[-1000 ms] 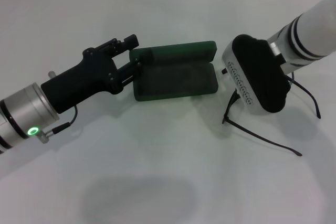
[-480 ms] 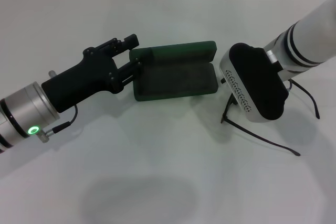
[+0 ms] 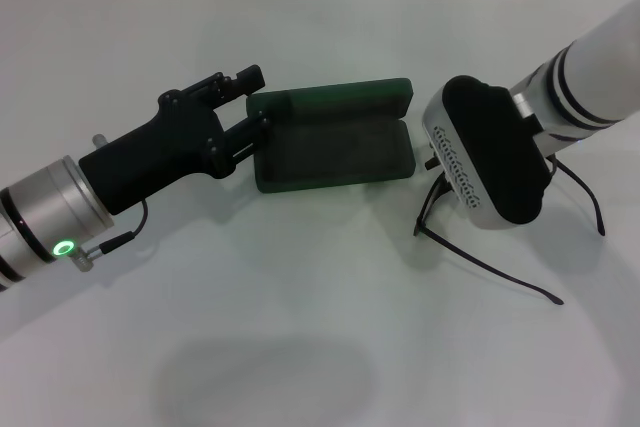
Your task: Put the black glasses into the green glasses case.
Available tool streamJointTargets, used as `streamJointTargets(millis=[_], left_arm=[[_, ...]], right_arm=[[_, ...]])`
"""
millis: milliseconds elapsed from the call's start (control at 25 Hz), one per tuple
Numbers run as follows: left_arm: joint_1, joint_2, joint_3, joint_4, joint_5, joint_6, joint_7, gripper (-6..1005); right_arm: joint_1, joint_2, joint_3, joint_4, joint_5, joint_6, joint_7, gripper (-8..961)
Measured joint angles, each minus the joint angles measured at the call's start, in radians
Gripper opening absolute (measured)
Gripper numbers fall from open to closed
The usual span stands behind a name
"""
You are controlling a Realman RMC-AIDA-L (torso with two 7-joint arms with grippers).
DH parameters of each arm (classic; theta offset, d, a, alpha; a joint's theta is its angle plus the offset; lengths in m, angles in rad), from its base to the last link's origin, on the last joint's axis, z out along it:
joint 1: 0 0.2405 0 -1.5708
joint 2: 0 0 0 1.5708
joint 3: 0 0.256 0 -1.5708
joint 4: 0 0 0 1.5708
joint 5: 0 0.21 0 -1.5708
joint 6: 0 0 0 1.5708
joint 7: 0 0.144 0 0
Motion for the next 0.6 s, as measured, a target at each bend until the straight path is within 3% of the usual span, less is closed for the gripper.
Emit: streamJointTargets(millis=[360, 600], left_arm=[[0.002, 0.002, 0.000, 0.001, 0.000, 0.003, -0.004, 542], [0.000, 0.002, 0.000, 0.008, 0.000, 0.009, -0.059, 541]], right_arm=[[-0.036, 0.000, 0.109, -0.038, -0.001, -0.092, 0.021, 168], [-0.170, -0.004, 0.227, -0.200, 0.022, -0.183, 0.019, 124]])
